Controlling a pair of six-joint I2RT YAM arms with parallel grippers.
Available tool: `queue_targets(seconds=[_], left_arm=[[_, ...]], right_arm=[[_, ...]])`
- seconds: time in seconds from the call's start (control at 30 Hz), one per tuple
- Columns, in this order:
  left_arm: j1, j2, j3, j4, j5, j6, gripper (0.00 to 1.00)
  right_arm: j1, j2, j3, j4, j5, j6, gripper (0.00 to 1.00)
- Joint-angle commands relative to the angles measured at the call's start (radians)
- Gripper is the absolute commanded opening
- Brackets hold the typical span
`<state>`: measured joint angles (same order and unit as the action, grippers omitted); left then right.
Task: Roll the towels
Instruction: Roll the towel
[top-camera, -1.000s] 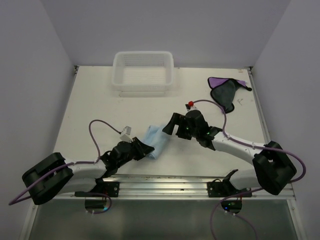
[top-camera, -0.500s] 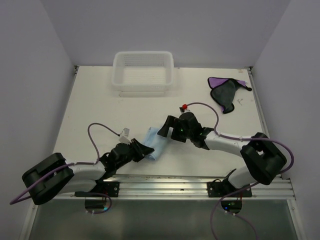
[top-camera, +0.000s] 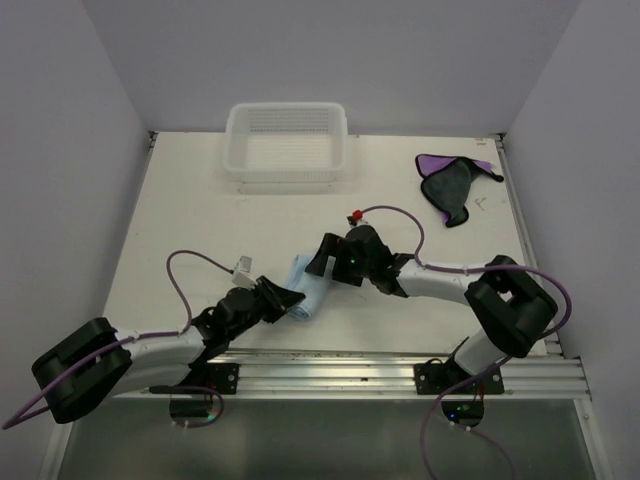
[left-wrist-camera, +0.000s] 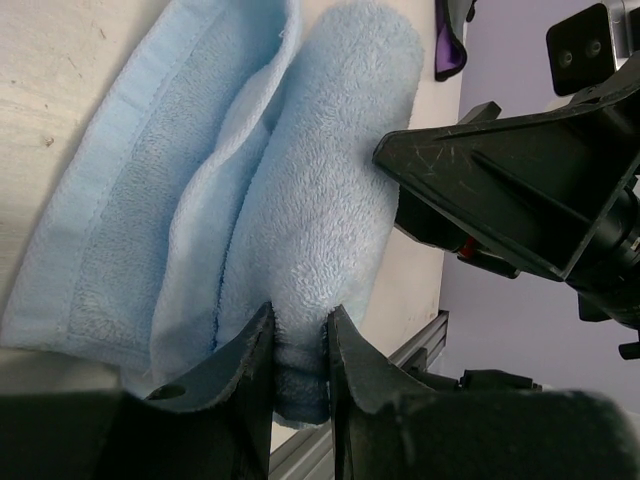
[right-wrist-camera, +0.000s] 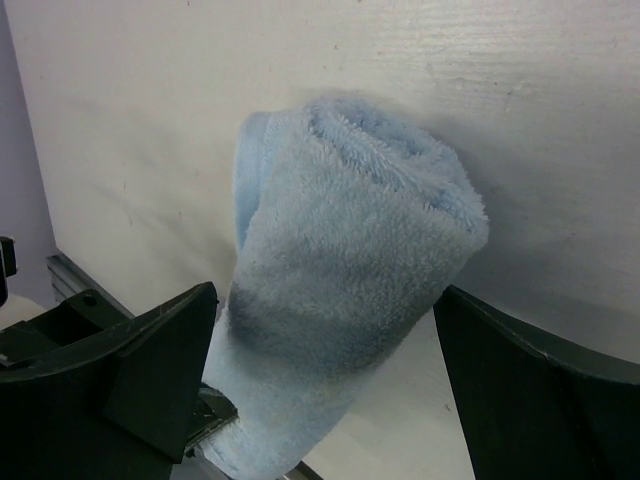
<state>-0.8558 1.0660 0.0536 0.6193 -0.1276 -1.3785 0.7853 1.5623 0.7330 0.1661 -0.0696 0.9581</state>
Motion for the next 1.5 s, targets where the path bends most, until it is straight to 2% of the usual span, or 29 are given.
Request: queue_targets(seconds=[0.0,0.5,0.73,0.93,1.03,1.13,1.27,1.47], left_arm=[[0.006,-0.023,-0.110,0.007,-0.033,-0.036,0.00],[0.006,-0.017,-0.136,0.016,-0.029,-0.044,0.00],[0.006,0.021,-0.133,0.042,-0.021,-0.013,0.00],[0.006,0.057,-0.120,0.062,-0.014,0.012,0.00],[0.006,0.086,-0.113,0.080,0.002,0.025,0.00],[0.006,0.092,-0.095,0.071,0.009,0.062,0.11],[0.004,0.048,-0.032,-0.012,-0.004,0.150,0.33],[0.003,-0.119,0.057,-0.243,-0.112,0.292,0.50]], right_arm=[[0.014,0.028,0.054,0.038,0.022,0.016,0.93],[0.042,0.088,0.146,-0.065,0.068,-0.008,0.79],[0.046,0.123,0.224,-0.163,0.103,-0.033,0.57],[0.048,0.153,0.264,-0.231,0.106,-0.045,0.48],[0.049,0.162,0.276,-0.247,0.110,-0.047,0.47],[0.049,0.173,0.298,-0.283,0.119,-0.053,0.47],[0.052,0.189,0.330,-0.335,0.131,-0.065,0.47],[0.057,0.214,0.376,-0.415,0.154,-0.079,0.46]])
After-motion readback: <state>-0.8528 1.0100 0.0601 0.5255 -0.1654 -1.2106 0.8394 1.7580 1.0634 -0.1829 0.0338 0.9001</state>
